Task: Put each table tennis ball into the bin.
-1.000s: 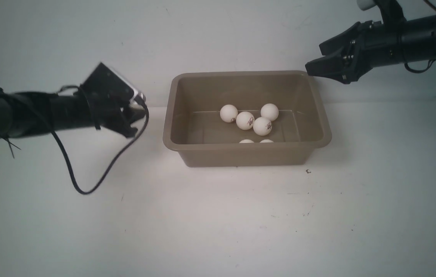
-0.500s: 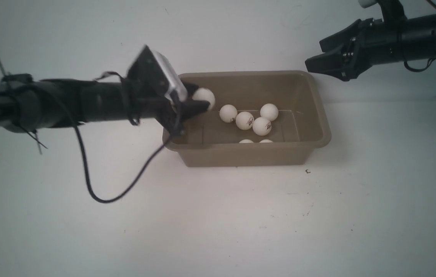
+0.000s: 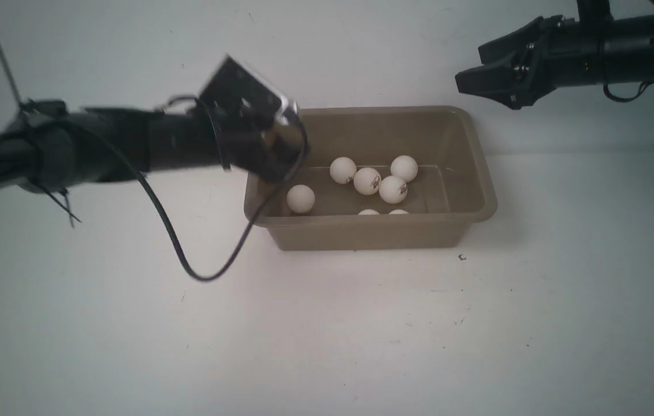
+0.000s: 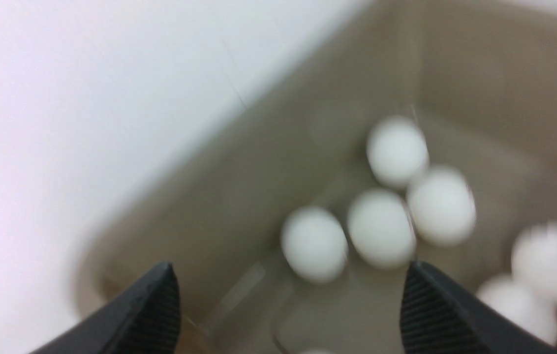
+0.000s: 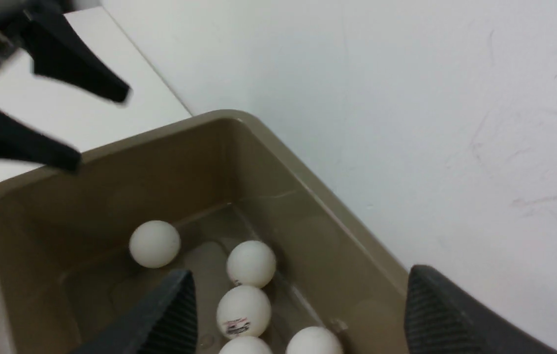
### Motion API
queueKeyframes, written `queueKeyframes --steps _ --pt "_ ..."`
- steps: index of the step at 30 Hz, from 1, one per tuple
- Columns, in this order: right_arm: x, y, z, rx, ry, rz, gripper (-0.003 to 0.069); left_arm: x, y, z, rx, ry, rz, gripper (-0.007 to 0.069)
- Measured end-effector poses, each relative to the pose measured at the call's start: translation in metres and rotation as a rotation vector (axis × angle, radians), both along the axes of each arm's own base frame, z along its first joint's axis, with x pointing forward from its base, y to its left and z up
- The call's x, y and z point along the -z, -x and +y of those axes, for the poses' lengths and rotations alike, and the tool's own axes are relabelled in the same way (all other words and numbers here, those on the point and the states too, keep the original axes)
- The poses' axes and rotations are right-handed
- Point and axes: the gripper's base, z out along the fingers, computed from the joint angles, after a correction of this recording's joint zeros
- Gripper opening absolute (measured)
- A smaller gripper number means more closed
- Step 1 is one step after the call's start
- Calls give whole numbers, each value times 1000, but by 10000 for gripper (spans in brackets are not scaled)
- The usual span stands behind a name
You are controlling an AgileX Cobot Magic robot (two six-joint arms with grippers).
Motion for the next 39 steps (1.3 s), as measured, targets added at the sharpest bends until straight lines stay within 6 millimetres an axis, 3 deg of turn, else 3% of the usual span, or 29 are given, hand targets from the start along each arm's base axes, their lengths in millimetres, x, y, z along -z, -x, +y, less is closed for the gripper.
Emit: queueKeyframes --steps 4,7,12,15,20,22,25,29,30,34,39 --pt "-27 6 -4 70 15 -79 514 -43 12 7 -57 18 -68 531" --pt "-65 17 -9 165 7 -182 514 -83 28 14 -121 40 -138 531" --pt "-114 39 -14 255 -44 -303 514 -111 40 21 -179 78 -184 531" --pt "-139 53 -17 308 -65 -367 514 -115 42 23 -204 85 -187 531" --pt "-196 99 -22 379 -99 -510 514 -115 41 25 -227 89 -184 531" --pt "-209 112 -23 398 -98 -541 514 -115 41 25 -227 90 -183 531" --pt "-239 148 -34 461 -108 -602 514 -115 41 25 -231 90 -183 531" --pt "-261 184 -49 528 -138 -622 514 -115 41 26 -236 89 -183 531" --pt "-274 210 -57 563 -180 -607 514 -115 41 26 -236 89 -183 531" --pt "-281 249 -63 572 -212 -500 514 -115 41 26 -240 91 -182 531" --pt "-270 273 -47 423 -178 -297 514 -116 41 26 -252 112 -176 531"
